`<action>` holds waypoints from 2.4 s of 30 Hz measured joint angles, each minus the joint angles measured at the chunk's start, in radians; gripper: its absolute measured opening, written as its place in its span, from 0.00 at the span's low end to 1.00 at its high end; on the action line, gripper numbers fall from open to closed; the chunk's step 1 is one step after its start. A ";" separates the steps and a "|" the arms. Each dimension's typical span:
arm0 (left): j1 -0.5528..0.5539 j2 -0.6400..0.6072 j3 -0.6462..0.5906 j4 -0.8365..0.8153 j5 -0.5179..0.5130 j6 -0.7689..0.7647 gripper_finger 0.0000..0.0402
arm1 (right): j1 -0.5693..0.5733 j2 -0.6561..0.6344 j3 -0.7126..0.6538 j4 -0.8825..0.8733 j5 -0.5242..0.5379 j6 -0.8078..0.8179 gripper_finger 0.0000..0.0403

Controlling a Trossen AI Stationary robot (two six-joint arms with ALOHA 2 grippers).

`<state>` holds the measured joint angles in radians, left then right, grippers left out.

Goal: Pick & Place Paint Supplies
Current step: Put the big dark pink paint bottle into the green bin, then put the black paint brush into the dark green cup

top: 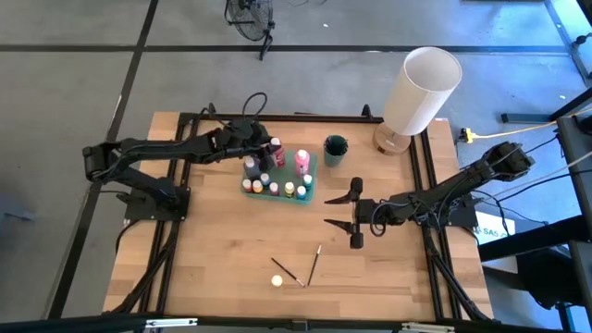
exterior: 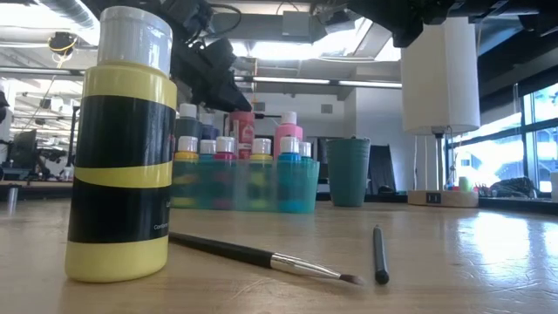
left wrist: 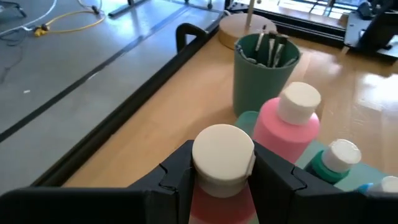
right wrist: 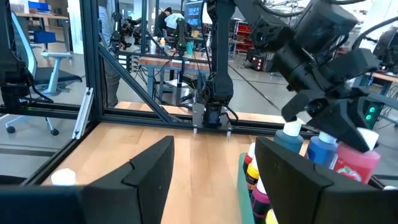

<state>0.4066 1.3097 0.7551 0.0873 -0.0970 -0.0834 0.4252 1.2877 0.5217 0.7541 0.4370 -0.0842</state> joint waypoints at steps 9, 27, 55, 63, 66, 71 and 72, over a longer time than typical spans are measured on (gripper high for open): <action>0.030 0.029 0.000 -0.007 0.004 0.015 0.29 | 0.000 0.000 0.000 -0.001 0.000 -0.006 0.57; 0.033 0.030 0.000 -0.019 0.039 0.008 0.29 | 0.000 0.000 0.000 -0.002 -0.003 -0.010 0.57; 0.007 -0.042 0.094 0.013 0.036 0.066 0.49 | 0.000 0.000 0.000 -0.002 0.000 -0.010 0.57; -0.112 -0.165 0.175 -0.103 0.040 0.120 0.48 | 0.000 0.000 0.000 -0.010 0.000 -0.010 0.57; -0.188 -0.219 0.182 -0.151 0.039 0.155 0.47 | 0.002 0.000 0.000 -0.010 0.000 -0.010 0.57; -0.323 -0.294 0.183 -0.231 0.031 0.150 0.46 | 0.002 0.000 0.000 -0.030 -0.090 0.032 0.57; -0.347 -0.306 0.183 -0.252 0.028 0.141 0.46 | 0.002 0.000 0.002 -0.054 -0.148 0.049 0.57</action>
<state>0.0596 1.0034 0.9379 -0.1646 -0.0694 0.0576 0.4274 1.2877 0.5240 0.7000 0.2891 -0.0357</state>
